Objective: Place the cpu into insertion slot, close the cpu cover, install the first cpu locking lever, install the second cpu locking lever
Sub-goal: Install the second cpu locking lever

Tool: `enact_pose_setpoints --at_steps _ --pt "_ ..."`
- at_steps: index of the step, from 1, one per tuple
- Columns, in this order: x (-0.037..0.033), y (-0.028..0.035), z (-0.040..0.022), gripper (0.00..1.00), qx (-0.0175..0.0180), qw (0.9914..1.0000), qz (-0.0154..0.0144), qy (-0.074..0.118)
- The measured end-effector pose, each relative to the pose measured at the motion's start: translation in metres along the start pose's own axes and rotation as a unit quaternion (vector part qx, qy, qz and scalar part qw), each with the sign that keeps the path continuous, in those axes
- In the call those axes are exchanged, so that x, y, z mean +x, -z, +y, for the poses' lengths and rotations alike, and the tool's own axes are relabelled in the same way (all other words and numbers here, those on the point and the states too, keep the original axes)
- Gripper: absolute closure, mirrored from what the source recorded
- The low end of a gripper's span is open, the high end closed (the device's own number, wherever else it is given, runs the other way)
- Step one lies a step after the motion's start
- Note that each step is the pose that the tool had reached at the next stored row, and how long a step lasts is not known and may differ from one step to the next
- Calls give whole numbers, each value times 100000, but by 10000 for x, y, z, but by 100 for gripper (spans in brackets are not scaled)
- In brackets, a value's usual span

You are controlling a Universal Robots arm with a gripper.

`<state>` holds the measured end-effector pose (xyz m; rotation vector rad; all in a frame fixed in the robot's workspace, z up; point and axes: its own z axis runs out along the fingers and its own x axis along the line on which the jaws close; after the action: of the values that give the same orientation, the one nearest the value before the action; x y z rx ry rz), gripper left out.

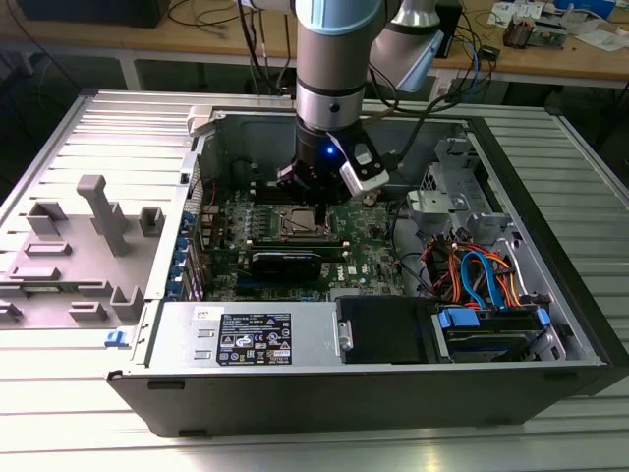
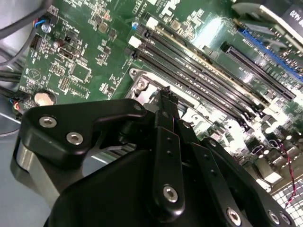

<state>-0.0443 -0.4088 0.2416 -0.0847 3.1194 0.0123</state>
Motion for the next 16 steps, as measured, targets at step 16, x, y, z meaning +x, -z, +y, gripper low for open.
enact_pose_setpoints --at_steps 16 --pt "9 70 -81 89 -5 100000 -3 0"
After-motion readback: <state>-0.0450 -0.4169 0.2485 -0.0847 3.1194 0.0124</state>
